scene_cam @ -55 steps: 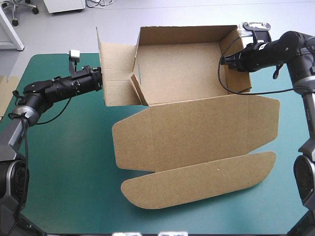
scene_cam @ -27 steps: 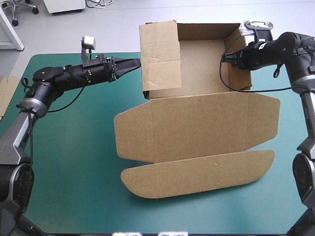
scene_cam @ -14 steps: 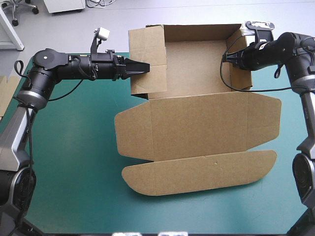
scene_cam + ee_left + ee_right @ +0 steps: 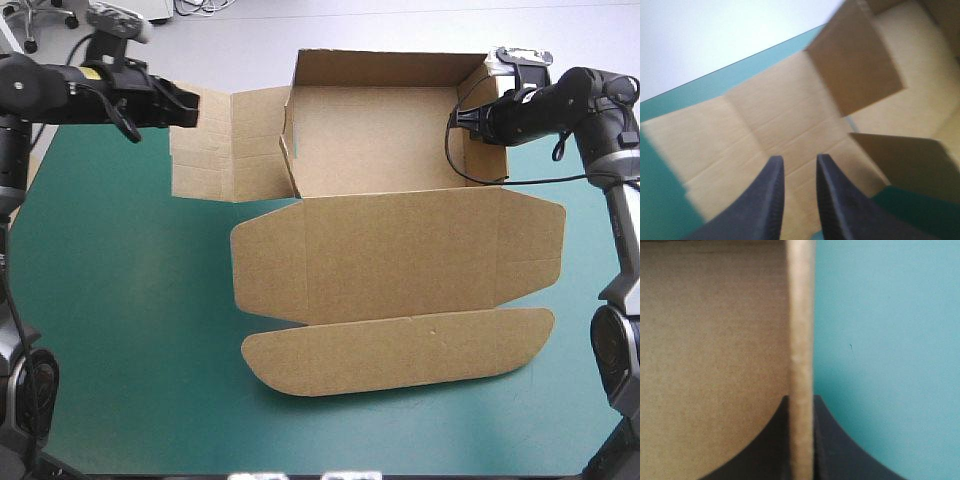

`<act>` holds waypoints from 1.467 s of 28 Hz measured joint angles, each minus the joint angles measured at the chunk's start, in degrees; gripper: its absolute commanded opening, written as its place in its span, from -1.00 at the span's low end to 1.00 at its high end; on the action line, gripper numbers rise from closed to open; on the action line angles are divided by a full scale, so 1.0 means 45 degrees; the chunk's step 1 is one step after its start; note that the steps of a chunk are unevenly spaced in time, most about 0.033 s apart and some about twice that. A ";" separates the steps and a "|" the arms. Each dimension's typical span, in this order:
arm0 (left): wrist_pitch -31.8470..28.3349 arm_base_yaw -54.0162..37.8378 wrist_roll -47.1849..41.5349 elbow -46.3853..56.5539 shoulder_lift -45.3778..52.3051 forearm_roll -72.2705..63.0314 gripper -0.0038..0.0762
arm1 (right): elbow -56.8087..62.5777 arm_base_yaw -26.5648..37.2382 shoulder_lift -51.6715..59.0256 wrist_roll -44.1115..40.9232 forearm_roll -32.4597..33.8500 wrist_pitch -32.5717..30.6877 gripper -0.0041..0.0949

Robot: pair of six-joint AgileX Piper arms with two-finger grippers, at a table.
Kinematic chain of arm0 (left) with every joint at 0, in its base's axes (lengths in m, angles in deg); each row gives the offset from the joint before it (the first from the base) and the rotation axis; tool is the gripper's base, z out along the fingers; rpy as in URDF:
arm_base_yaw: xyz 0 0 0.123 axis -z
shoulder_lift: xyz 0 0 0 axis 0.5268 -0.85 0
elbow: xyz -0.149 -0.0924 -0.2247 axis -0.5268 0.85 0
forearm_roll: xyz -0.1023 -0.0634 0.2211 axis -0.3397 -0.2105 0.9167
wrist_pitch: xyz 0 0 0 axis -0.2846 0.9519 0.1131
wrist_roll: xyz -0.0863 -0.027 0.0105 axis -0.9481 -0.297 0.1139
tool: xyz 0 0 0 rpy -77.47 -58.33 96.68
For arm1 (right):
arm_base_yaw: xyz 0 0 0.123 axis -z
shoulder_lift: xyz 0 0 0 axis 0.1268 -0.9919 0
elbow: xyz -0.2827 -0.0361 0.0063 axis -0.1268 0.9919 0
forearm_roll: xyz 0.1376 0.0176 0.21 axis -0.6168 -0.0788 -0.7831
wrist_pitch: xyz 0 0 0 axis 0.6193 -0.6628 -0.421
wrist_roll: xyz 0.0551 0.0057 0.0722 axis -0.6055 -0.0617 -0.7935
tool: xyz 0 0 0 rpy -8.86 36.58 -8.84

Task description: Fold the box

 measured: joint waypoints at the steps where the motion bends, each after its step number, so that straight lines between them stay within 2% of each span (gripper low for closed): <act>1: -0.0054 -0.1015 -0.0222 0.0042 0.0059 0.0131 -0.49 | 0.0000 0.0000 0.0000 0.0013 0.0000 0.0004 -0.95; 5: -0.0596 -0.4230 -0.0402 0.1230 0.0211 -0.0660 -0.49 | 0.0000 0.0000 0.0000 0.0099 -0.0271 0.0181 -0.95; 11: -0.1889 -0.5915 0.0900 0.4504 0.0239 -0.2960 -0.49 | 0.0000 0.0000 0.0000 0.0337 -0.0924 0.0209 -0.95; 18: -0.3356 -0.5920 0.3197 0.8675 -0.0243 -0.5763 -0.49 | 0.0000 0.0000 0.0000 0.0537 -0.1460 0.0183 -0.95; 22: -0.3187 -0.5811 0.5068 1.0161 -0.0706 -0.8789 -0.49 | 0.0000 0.0000 0.0013 0.0574 -0.1493 0.0129 -0.95; 29: -0.1527 -0.4225 0.6736 1.0527 -0.1614 -1.1871 -0.49 | 0.0000 0.0000 0.0023 0.0660 -0.1493 0.0004 -0.95; 36: -0.0866 -0.2876 0.7400 1.0537 -0.1805 -1.4204 -0.49 | 0.0000 0.0000 0.0038 0.0670 -0.1493 -0.0010 -0.95; 41: -0.0852 -0.2465 0.7397 1.0511 -0.1794 -1.4657 -0.49 | 0.0000 0.0000 0.0038 0.0670 -0.1391 -0.0010 -0.95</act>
